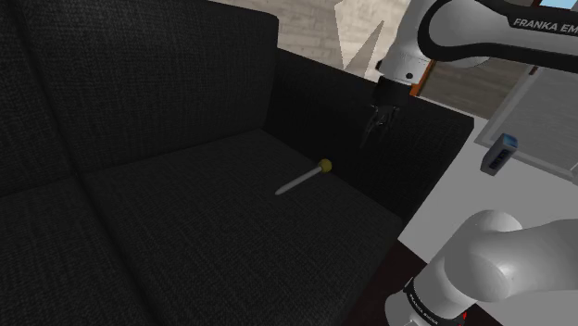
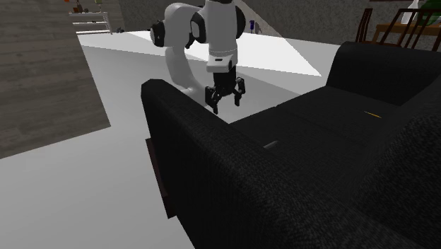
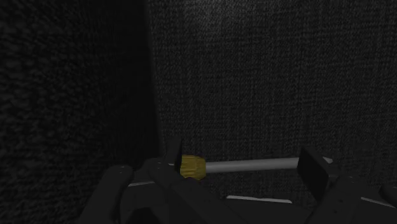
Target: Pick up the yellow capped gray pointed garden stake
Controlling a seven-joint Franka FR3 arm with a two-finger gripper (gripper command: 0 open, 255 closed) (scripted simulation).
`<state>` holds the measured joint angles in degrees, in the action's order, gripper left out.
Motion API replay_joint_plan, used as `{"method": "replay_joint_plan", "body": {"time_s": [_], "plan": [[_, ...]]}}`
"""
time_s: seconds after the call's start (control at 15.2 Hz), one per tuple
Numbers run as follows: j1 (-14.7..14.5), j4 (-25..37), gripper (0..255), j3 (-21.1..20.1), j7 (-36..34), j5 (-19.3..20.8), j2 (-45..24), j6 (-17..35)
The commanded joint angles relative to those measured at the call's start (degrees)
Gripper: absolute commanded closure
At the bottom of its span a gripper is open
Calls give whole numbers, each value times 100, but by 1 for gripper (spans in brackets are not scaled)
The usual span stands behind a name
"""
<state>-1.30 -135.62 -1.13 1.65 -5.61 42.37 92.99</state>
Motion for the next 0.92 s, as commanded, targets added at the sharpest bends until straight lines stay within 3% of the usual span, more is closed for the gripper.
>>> {"method": "replay_joint_plan", "body": {"time_s": [0.0, 0.46, 0.86], "plan": [[0, 0, 0, 0, 0, 0, 0, 0], [916, -354, 0, -1741, -4305, -740, -436, 1021], [1989, 37, 0, -3168, -8004, -805, -1574, 1827]]}}
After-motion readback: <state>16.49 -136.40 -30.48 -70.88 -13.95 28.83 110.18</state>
